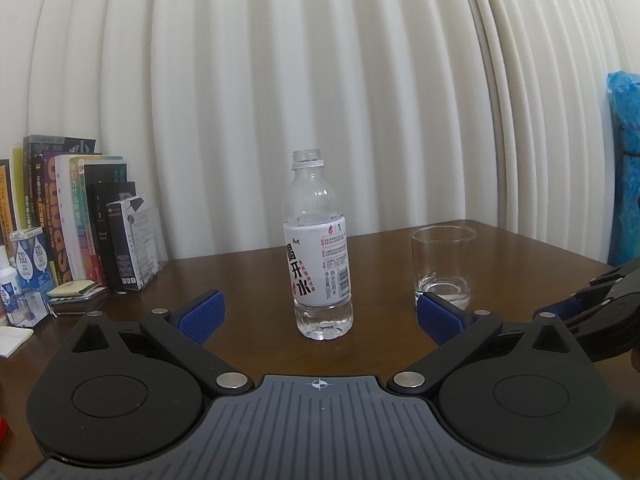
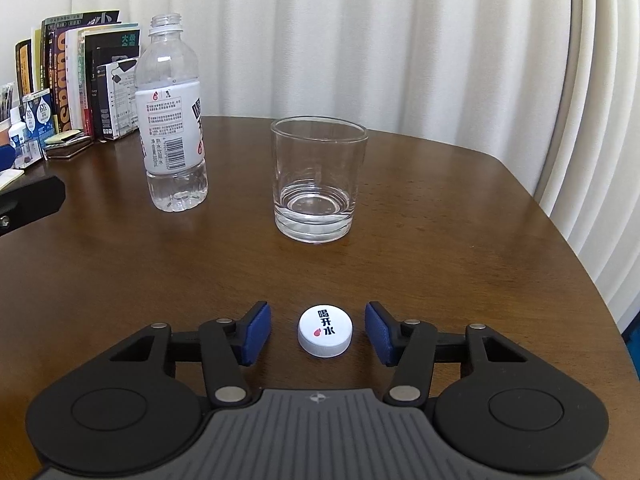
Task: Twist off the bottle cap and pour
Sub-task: 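Lower the right gripper around the white cap and close on it, then lift the cap with the right gripper while the left gripper approaches the bottle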
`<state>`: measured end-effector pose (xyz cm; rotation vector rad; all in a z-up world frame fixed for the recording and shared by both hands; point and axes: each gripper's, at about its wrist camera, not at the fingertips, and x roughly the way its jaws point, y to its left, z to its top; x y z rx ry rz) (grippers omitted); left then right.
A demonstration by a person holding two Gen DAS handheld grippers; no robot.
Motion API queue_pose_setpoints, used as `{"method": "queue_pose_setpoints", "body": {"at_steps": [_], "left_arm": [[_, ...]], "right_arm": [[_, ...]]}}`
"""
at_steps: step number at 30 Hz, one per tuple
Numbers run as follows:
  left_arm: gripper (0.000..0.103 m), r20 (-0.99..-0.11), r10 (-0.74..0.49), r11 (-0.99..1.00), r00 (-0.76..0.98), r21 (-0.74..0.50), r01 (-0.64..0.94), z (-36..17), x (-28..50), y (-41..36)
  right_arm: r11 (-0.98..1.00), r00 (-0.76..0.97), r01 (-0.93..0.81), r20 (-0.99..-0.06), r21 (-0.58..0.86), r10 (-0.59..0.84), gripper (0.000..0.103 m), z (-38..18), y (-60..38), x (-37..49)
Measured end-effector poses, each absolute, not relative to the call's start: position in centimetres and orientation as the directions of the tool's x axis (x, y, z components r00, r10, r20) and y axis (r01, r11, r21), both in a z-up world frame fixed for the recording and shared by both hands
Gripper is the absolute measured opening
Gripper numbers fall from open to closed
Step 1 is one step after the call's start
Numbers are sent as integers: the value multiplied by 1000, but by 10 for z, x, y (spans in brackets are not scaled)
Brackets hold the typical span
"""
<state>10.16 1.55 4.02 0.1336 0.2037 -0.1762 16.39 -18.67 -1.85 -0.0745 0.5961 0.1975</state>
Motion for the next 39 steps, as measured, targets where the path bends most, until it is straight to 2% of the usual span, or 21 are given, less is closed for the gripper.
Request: {"method": "queue_pose_setpoints", "body": {"at_steps": [2,6,11,12,19,32,39], "left_arm": [[103,-213,-161,975,964,115,188,40,102,15],[103,-214,-160,975,964,115,188,39,104,13],[103,-215,-156,976,964,118,184,39,106,12],[103,-215,-155,976,964,119,184,39,106,12],[103,-199,-194,972,961,97,216,43,109,17],[103,-159,-282,951,946,81,297,61,127,27],[103,-174,-311,942,934,77,328,64,151,27]], "right_arm": [[978,808,-210,-564,-6,170,55,-19,-187,164],[976,805,-218,-565,7,184,42,-19,-188,163],[974,800,-227,-565,24,201,35,-19,-190,163],[973,800,-229,-565,27,204,32,-19,-190,163],[970,797,-244,-565,23,213,31,-17,-187,162],[947,824,-319,-500,-24,265,31,22,-176,166],[926,834,-373,-459,-63,305,32,51,-165,176]]}}
